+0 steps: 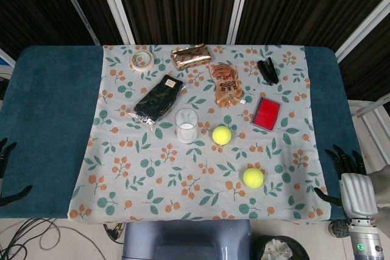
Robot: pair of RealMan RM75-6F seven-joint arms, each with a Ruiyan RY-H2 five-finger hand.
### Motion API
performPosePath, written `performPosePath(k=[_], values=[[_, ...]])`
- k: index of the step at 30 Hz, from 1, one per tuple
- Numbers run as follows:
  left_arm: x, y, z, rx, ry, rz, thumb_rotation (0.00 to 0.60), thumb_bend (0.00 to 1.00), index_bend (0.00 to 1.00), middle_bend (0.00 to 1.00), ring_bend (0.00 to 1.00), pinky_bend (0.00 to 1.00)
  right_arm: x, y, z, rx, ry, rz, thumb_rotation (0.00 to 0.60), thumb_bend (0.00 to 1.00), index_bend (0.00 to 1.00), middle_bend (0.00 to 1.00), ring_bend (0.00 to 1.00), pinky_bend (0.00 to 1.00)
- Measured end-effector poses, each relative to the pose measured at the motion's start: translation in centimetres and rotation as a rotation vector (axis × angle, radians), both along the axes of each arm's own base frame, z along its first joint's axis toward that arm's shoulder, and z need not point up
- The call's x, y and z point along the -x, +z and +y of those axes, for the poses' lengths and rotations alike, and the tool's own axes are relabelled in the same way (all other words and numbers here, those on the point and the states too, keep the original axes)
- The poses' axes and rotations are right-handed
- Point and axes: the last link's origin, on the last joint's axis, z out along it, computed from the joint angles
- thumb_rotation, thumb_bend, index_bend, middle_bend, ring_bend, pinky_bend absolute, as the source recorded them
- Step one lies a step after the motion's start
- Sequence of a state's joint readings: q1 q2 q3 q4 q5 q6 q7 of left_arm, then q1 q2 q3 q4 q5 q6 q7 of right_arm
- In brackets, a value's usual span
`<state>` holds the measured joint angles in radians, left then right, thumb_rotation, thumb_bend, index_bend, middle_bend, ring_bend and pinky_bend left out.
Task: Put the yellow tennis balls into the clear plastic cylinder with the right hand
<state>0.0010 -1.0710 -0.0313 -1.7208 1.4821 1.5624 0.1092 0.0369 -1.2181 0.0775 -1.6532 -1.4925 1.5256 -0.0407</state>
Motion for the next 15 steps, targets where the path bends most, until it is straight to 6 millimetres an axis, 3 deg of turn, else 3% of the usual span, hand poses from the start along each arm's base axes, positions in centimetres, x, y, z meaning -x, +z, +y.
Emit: performPosePath(k=[15], values=[[-0.17,0.08,-0.07,-0.014,-0.006,-0.005,0.6,0.0,0.1,0.0,0.0,0.0,-0.06,0.18,0.06,-0.011,-0.006,-0.028,0.6,0.16,0.18,0.12,0.18,0.0]])
